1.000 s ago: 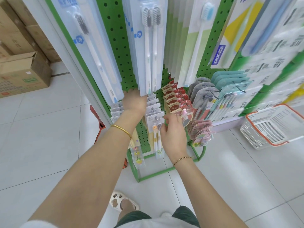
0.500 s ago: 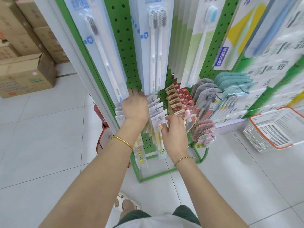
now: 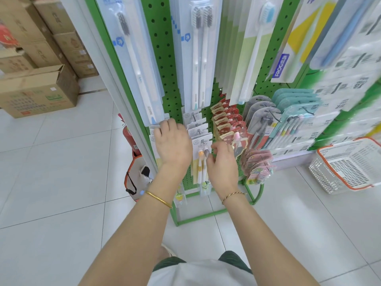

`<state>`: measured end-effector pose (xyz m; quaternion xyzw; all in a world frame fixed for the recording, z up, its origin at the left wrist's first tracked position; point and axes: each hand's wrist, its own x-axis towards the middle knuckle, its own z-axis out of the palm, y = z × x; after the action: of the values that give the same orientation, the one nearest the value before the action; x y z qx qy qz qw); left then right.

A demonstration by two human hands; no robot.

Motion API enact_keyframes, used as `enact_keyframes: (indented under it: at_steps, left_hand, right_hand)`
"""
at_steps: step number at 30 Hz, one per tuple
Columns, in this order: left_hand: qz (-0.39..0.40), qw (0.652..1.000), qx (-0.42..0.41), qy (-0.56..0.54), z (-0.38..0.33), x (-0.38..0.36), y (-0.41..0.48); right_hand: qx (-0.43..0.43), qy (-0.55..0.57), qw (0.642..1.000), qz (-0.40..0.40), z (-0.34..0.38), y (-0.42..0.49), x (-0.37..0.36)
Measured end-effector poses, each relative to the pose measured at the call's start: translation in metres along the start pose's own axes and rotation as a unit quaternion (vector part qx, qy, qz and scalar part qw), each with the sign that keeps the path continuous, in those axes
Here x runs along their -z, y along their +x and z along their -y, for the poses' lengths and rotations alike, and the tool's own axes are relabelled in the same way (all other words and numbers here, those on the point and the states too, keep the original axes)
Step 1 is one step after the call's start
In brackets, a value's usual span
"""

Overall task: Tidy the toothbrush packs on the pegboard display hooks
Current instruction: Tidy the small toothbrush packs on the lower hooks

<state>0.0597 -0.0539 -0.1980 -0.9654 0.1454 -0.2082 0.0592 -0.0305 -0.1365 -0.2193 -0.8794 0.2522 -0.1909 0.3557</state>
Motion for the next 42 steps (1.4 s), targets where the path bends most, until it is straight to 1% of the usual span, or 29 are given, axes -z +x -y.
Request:
enact_keyframes:
  at_steps: [2,6,8,10,13,16,19,21,23,25,27,30,33,36,37,39,42]
  left_hand:
    - [-0.019,0.999,0.012,-0.032,0.000,0.003,-0.007]
    - [-0.082,0.989,0.018,-0.124,0.004,0.004,-0.022]
    - [-0.085,0.981,0.040,-0.168,0.003,0.009,-0.033]
    - [-0.086,0.965,0.066,-0.238,0.001,0.017,-0.043]
    - [-0.047,0.917,0.102,-0.384,0.000,0.033,-0.054]
    - [-0.033,0.866,0.128,-0.483,-0.003,0.042,-0.056]
    - [-0.026,0.783,0.164,-0.600,-0.006,0.047,-0.049]
    - [-0.020,0.746,0.182,-0.640,-0.009,0.046,-0.044]
    - [0.007,0.727,0.182,-0.662,-0.015,0.044,-0.041]
    - [0.053,0.719,0.160,-0.674,-0.024,0.044,-0.042]
    - [0.093,0.725,0.134,-0.669,-0.032,0.044,-0.045]
    - [0.112,0.717,0.112,-0.679,-0.040,0.038,-0.047]
    - [0.131,0.707,0.085,-0.689,-0.043,0.033,-0.049]
    - [0.179,0.694,0.017,-0.697,-0.046,0.031,-0.057]
    - [0.197,0.696,-0.006,-0.691,-0.046,0.031,-0.060]
    - [0.217,0.705,-0.047,-0.673,-0.046,0.030,-0.066]
    - [0.262,0.699,-0.087,-0.660,-0.044,0.030,-0.071]
  right_hand:
    - [0.005,-0.003,1.000,0.000,-0.001,-0.001,0.001]
    - [0.012,0.007,1.000,0.003,-0.005,-0.002,0.001]
    - [0.012,0.026,1.000,0.009,-0.007,-0.001,0.001]
    - [0.007,0.065,0.998,0.020,-0.009,0.001,0.002]
    - [0.002,0.126,0.991,0.040,-0.012,0.004,0.006]
    - [0.016,0.156,0.983,0.096,-0.016,0.005,0.015]
    - [0.035,0.207,0.967,0.142,-0.023,0.002,0.027]
    - [0.025,0.243,0.958,0.150,-0.028,0.002,0.033]
    - [0.018,0.261,0.955,0.140,-0.031,0.002,0.037]
    - [0.012,0.274,0.953,0.126,-0.033,0.003,0.040]
    - [0.007,0.284,0.952,0.117,-0.034,0.003,0.044]
    - [-0.003,0.316,0.943,0.100,-0.035,0.002,0.048]
    - [-0.017,0.346,0.936,0.067,-0.036,0.003,0.050]
    - [-0.063,0.396,0.915,0.048,-0.039,0.003,0.051]
    - [-0.081,0.411,0.907,0.040,-0.039,0.004,0.052]
    - [-0.103,0.421,0.901,0.012,-0.040,0.005,0.055]
    - [-0.144,0.442,0.884,-0.046,-0.044,0.007,0.062]
